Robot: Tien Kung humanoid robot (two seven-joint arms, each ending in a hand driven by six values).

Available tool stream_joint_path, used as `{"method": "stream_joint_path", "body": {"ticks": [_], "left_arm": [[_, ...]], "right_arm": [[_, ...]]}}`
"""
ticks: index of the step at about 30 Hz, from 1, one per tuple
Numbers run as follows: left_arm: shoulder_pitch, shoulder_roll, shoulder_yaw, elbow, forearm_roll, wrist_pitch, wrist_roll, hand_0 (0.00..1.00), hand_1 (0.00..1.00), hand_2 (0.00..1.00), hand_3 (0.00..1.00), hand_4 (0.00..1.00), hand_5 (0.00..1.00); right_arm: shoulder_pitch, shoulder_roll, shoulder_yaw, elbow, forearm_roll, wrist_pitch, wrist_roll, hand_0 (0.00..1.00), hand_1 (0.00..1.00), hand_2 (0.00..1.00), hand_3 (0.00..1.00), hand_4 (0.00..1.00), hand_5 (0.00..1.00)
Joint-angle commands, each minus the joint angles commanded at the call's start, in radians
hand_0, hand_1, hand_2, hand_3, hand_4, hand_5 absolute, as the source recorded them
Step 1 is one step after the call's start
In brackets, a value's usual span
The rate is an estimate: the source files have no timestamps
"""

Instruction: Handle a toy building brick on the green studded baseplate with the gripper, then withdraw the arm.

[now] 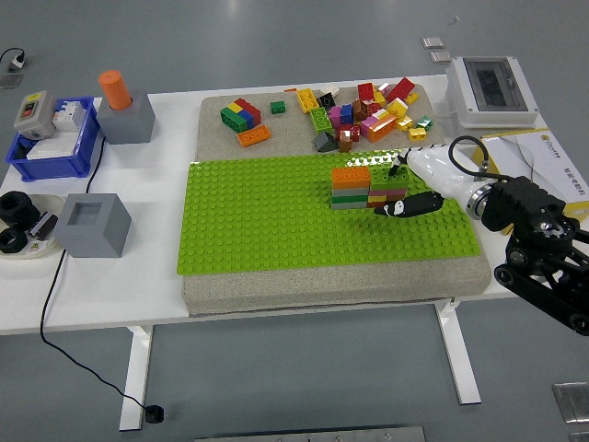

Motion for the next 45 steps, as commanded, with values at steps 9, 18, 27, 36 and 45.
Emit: {"method": "stream_joint_path", "body": {"ticks": [9,18,27,36,45], "left_arm": [[0.011,0.005,0.003,0.000,0.017,-0.006,0.011,0.805,0.820,0.773,0.513,0.592,0.394],[0.023,-0.008,0.009,0.000,0.028,-0.009,0.008,0.805,0.820,0.774,0.471,0.644,0.333],[0.006,-0.022,0.078,0.000,0.039,0.008,0.036,0.804,0.816,0.768,0.453,0.648,0.319],[-0.006,-0.024,0.086,0.000,0.040,0.007,0.043,0.803,0.812,0.759,0.447,0.656,0.283],[-0.009,-0.017,0.065,0.000,0.047,0.004,0.030,0.802,0.812,0.759,0.445,0.661,0.282]], "right_arm": [[-0.211,0.084,0.271,0.165,0.131,-0.171,0.104,0.848,0.843,0.862,0.666,0.954,0.699],[-0.425,0.192,0.477,0.176,0.414,-0.371,0.310,0.748,0.799,0.829,0.703,0.934,0.669],[-0.485,0.265,0.466,0.095,0.743,-0.288,0.542,0.620,0.647,0.707,0.641,0.923,0.673],[-0.491,0.267,0.479,0.068,1.067,-0.236,0.612,0.524,0.546,0.668,0.621,0.926,0.719],[-0.484,0.262,0.447,0.062,1.368,-0.230,0.611,0.510,0.535,0.664,0.619,0.921,0.714]]}}
